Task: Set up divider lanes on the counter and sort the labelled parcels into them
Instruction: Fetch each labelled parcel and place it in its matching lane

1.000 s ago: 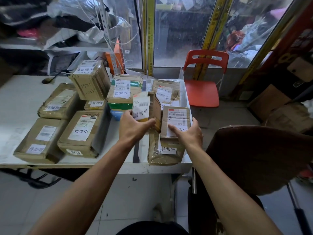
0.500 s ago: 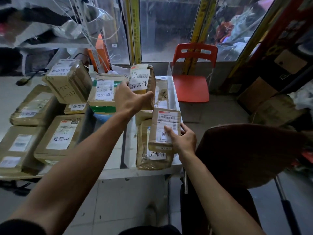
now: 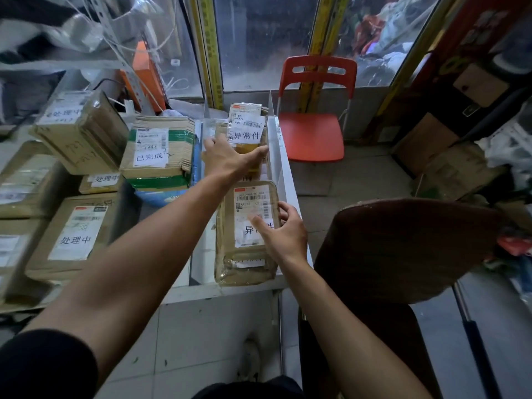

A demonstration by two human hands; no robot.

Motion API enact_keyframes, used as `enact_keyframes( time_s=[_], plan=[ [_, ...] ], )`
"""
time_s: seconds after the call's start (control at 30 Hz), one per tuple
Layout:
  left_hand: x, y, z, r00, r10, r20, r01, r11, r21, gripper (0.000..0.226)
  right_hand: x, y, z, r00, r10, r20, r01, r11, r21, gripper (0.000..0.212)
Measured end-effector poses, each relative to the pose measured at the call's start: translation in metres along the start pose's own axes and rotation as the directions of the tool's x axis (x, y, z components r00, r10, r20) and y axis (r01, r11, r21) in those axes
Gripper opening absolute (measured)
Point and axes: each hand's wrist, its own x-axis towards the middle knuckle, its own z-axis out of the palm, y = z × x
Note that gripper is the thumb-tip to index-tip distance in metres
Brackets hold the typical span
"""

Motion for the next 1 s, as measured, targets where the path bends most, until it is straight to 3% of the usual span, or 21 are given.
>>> enact_keyframes(
  time_s=[0.17,0.27,0.37,0.47,0.6,0.83,0.9,1.0],
  plan=[
    [-0.004,-0.012,-0.008,1.000,-0.001,0.026,0.005,0.986,-0.168,0.076,0.001,0.000,0.016,1.000,0.011,-0.002,-0.011,1.000,-0.006,0.064],
    [-0.015,-0.027,-0.018,0.998,-0.062,0.033,0.069,0.957,-0.282,0.073,-0.002,-0.004,0.022,1.000,0.016,0.015,-0.016,1.000,-0.018,0.069],
    [-0.033,-0.047,-0.021,0.990,-0.116,0.083,0.135,0.948,-0.288,0.071,-0.002,-0.010,0.025,0.999,0.026,0.037,-0.025,0.999,-0.043,0.083],
    [-0.050,-0.064,-0.019,0.983,-0.130,0.129,0.164,0.939,-0.301,0.050,0.001,-0.013,0.027,0.998,0.040,0.050,-0.038,0.998,-0.040,0.091],
    [-0.067,-0.078,-0.015,0.970,-0.162,0.182,0.217,0.913,-0.345,0.038,0.006,-0.007,0.030,0.998,0.046,0.052,-0.046,0.999,-0.002,0.087],
    [-0.082,-0.084,-0.033,0.958,-0.127,0.257,0.226,0.885,-0.406,0.033,0.016,-0.023,-0.006,0.974,-0.104,0.201,0.112,0.993,-0.029,0.056],
    [-0.085,-0.089,-0.039,0.941,-0.163,0.296,0.275,0.878,-0.391,0.026,0.027,-0.026,-0.016,0.955,-0.163,0.248,0.189,0.978,-0.084,0.055],
    [-0.093,-0.098,-0.044,0.922,-0.197,0.334,0.318,0.878,-0.359,0.033,0.039,-0.029,-0.020,0.928,-0.220,0.300,0.270,0.953,-0.138,0.063]
  ],
)
